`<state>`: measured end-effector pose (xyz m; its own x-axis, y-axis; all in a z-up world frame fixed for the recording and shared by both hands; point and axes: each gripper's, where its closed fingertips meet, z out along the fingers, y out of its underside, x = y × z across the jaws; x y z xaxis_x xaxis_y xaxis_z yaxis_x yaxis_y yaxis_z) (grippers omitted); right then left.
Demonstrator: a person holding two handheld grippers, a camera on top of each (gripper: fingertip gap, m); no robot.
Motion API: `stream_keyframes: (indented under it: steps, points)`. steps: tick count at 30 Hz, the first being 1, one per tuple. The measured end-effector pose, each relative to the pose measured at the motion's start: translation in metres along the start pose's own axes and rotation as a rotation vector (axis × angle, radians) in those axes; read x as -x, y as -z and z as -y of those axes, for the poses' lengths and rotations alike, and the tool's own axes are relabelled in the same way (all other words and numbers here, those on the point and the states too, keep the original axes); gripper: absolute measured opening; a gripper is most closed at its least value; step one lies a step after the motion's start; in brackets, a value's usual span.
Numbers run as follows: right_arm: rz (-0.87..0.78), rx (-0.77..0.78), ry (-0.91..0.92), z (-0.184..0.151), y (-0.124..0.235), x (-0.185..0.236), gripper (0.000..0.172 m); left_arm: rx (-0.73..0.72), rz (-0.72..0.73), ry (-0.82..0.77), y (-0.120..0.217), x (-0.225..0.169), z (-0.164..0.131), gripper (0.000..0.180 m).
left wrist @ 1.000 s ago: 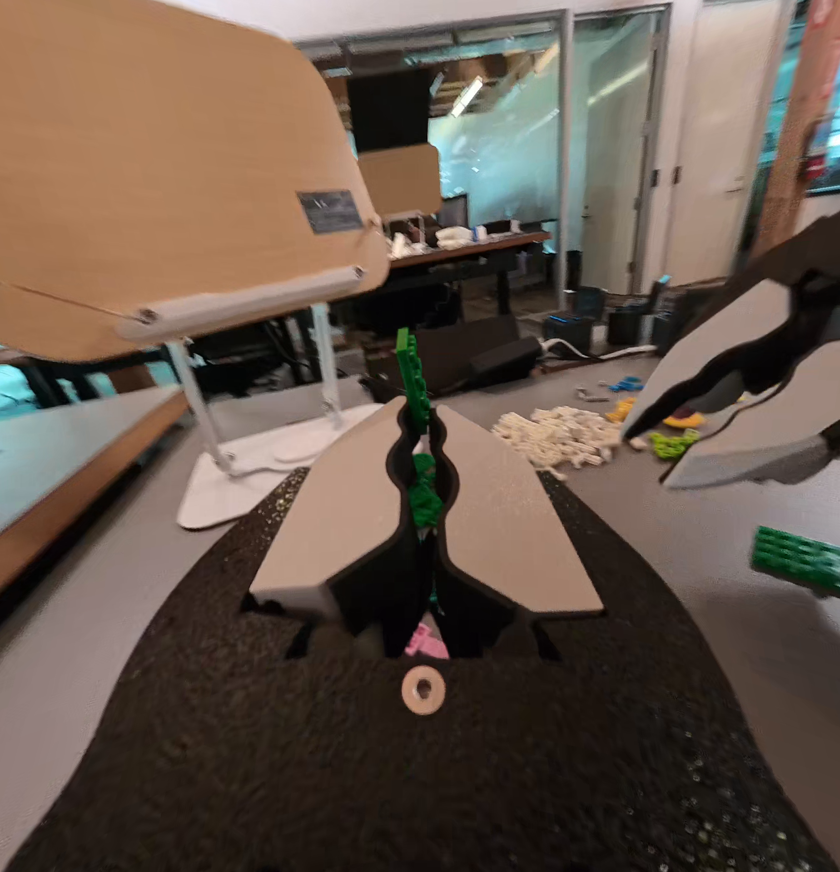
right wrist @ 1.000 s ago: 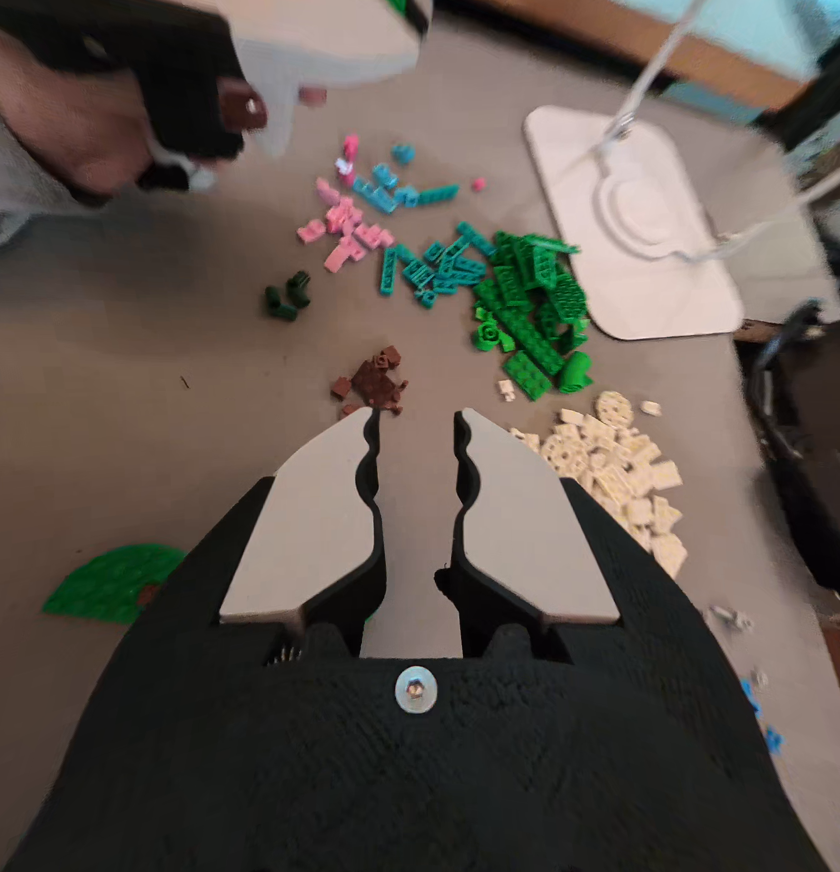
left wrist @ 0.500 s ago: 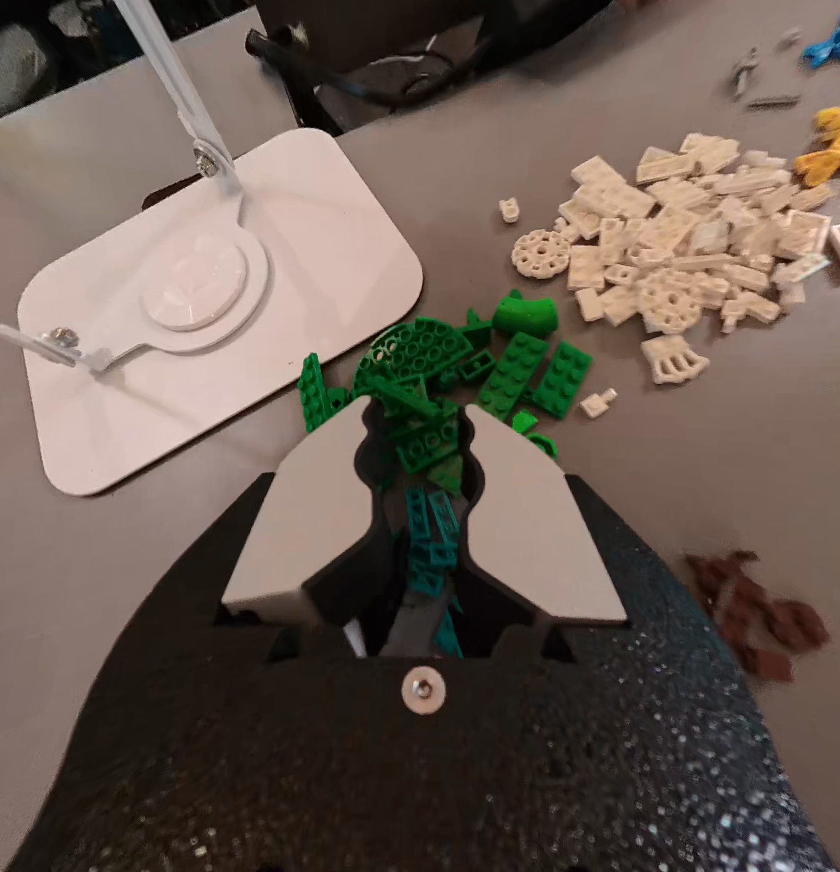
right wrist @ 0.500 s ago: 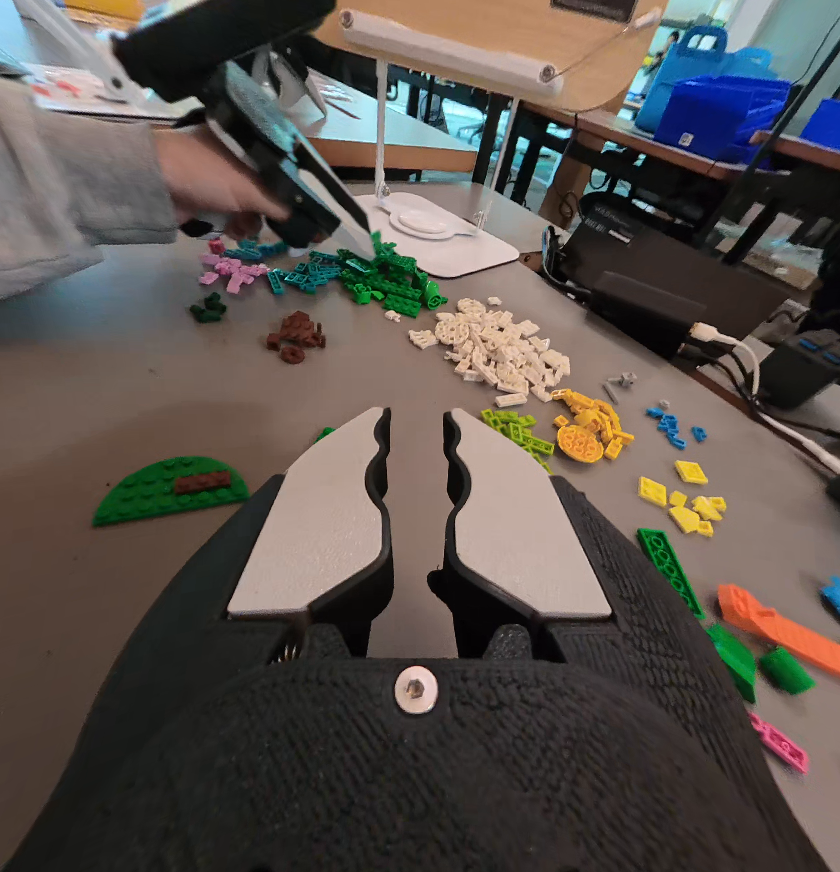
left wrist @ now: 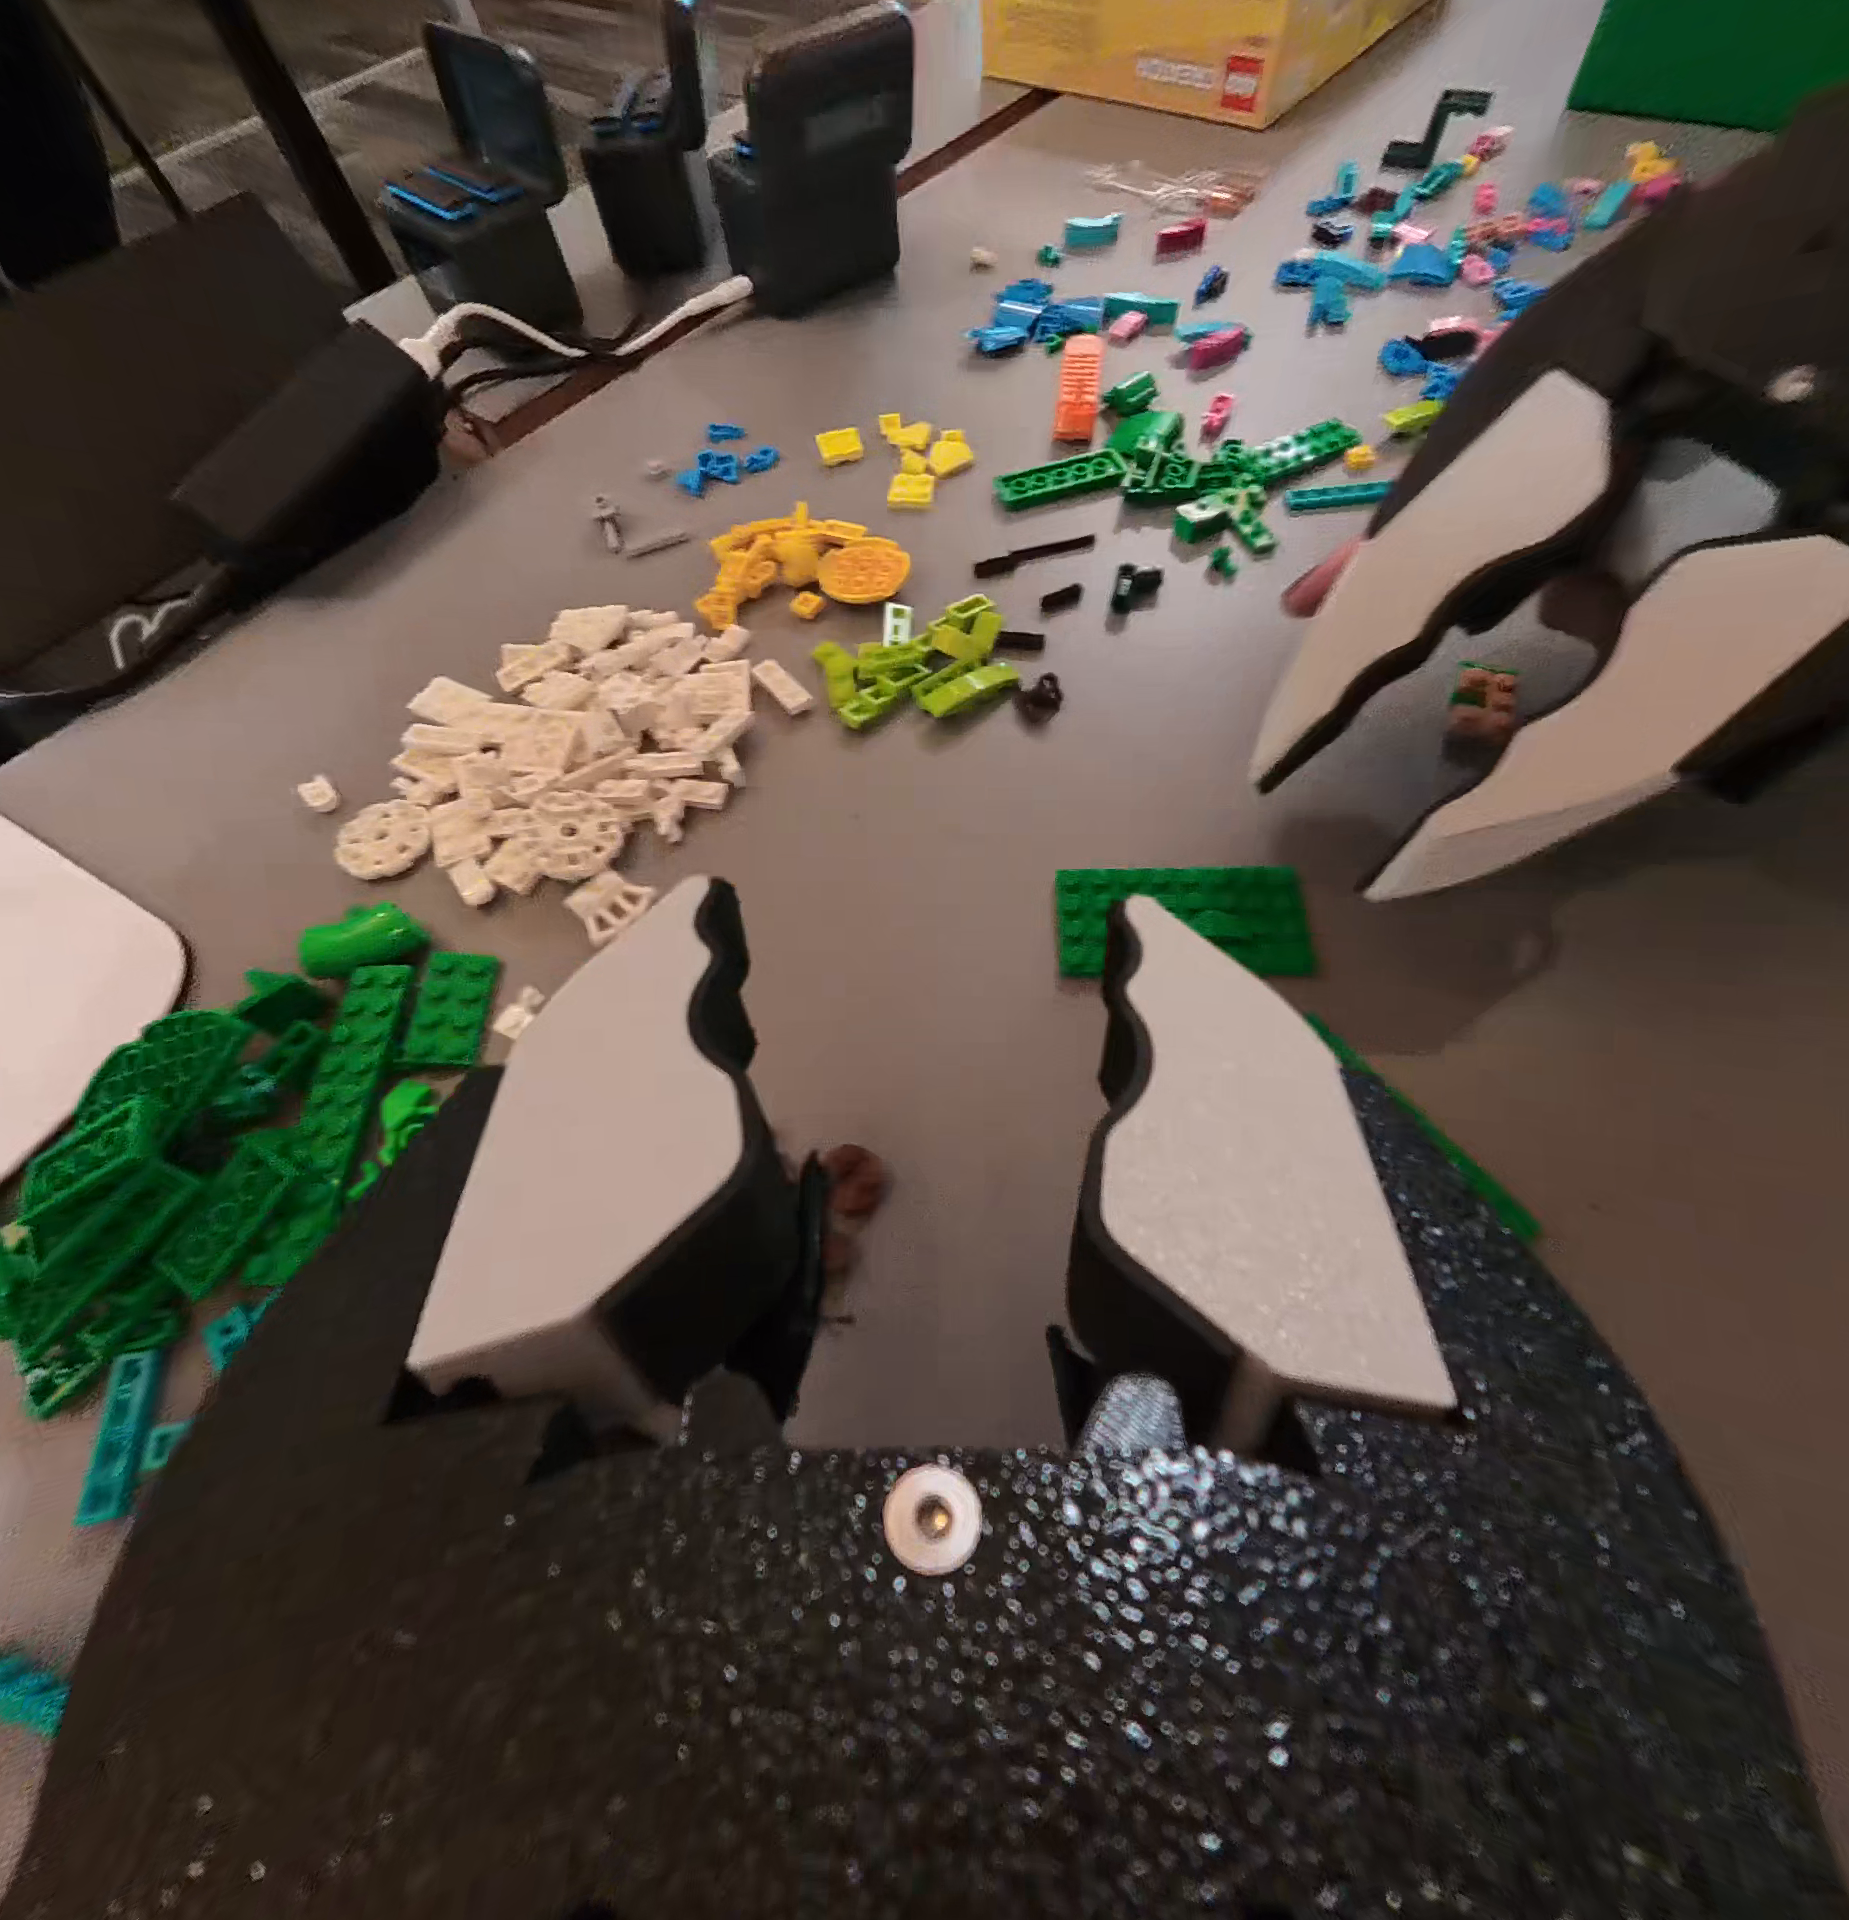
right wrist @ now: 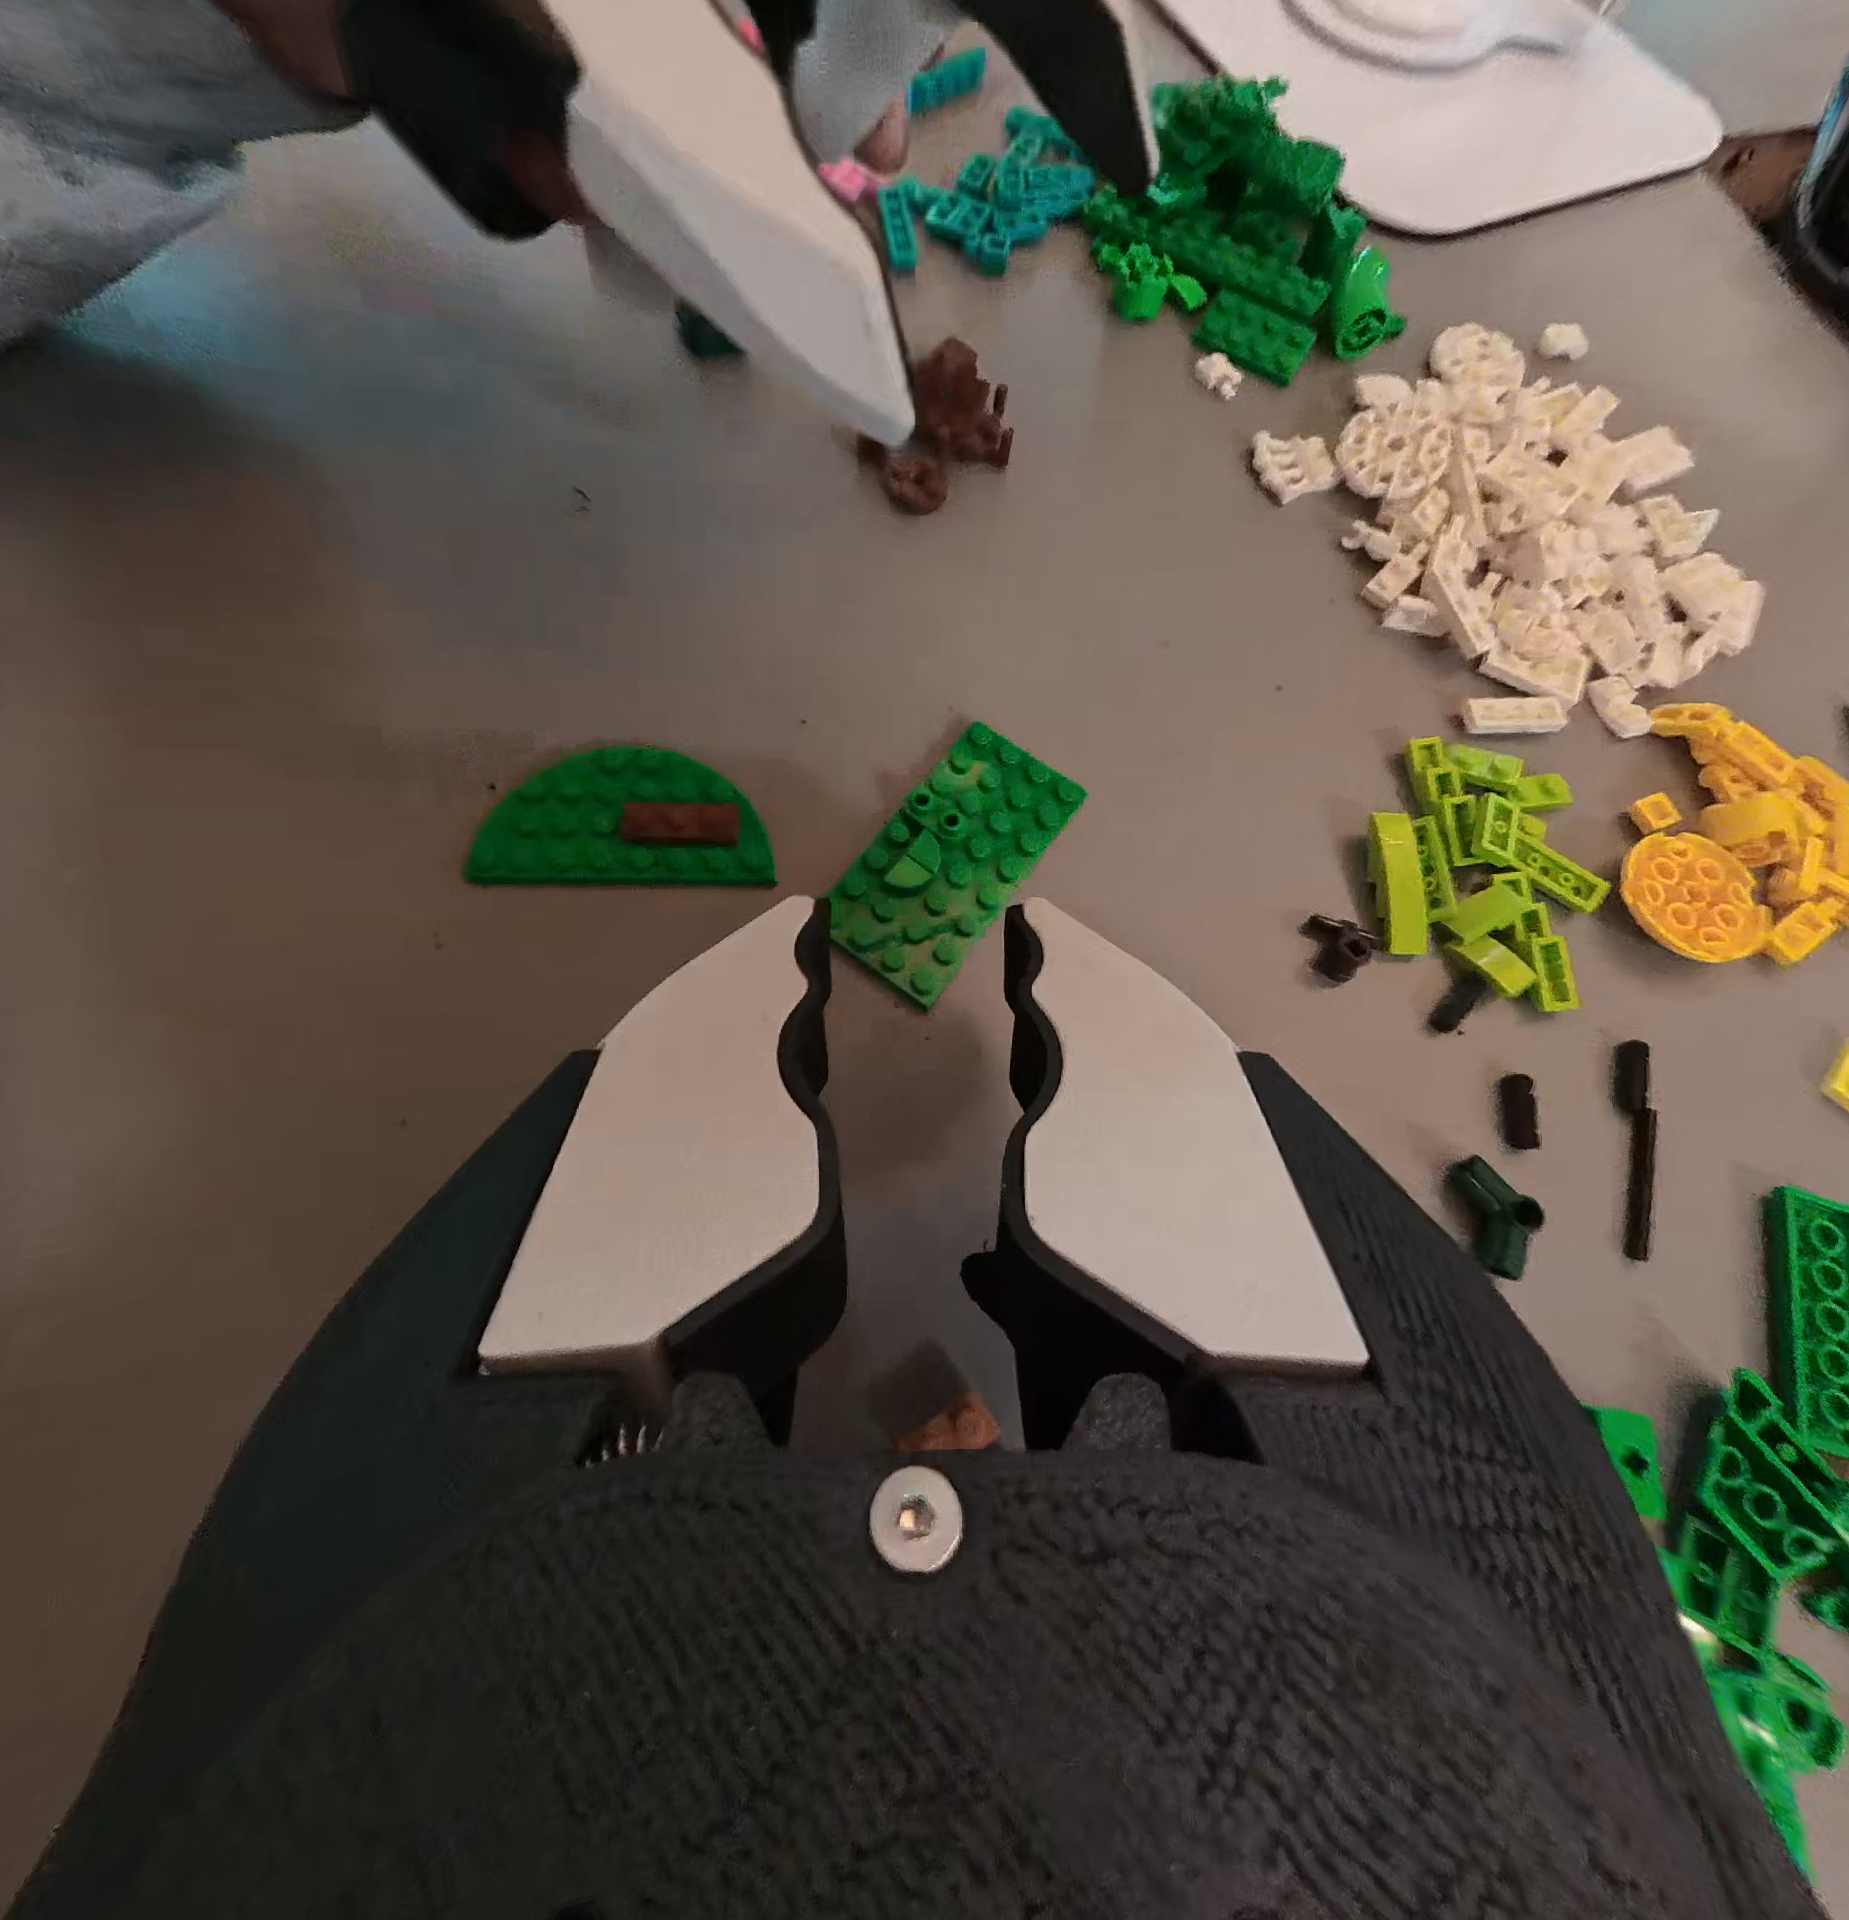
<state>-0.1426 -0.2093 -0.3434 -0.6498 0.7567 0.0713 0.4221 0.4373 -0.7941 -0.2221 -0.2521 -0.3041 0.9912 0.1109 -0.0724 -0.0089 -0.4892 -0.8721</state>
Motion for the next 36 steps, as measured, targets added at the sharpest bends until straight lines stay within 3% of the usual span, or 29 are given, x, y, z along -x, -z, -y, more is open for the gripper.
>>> stream_keyframes:
  steps: [5, 10, 17, 24, 33, 36]
  points:
    - [0.042, 0.108, -0.085, -0.004, -0.012, 0.010, 0.032, -0.043, -0.048, 0.044, 0.005, -0.019, -0.004, 0.056]
    - [0.198, 0.082, 0.078, 0.009, -0.014, 0.050, 0.041, -0.015, -0.126, 0.058, 0.014, -0.039, -0.016, 0.051]
    - [0.266, 0.163, 0.103, 0.005, -0.033, 0.061, 0.051, 0.027, -0.141, 0.048, 0.021, -0.055, -0.026, 0.051]
    - [0.258, 0.216, 0.163, 0.001, -0.034, 0.062, 0.036, 0.076, -0.215, 0.142, 0.021, -0.063, -0.038, 0.051]
    - [0.222, 0.146, 0.196, -0.003, -0.022, 0.071, 0.036, 0.168, -0.338, 0.181, 0.016, -0.089, -0.049, 0.048]
    - [0.156, 0.030, 0.241, 0.009, -0.016, 0.067, 0.013, 0.200, -0.403, 0.229, 0.014, -0.102, -0.052, 0.048]
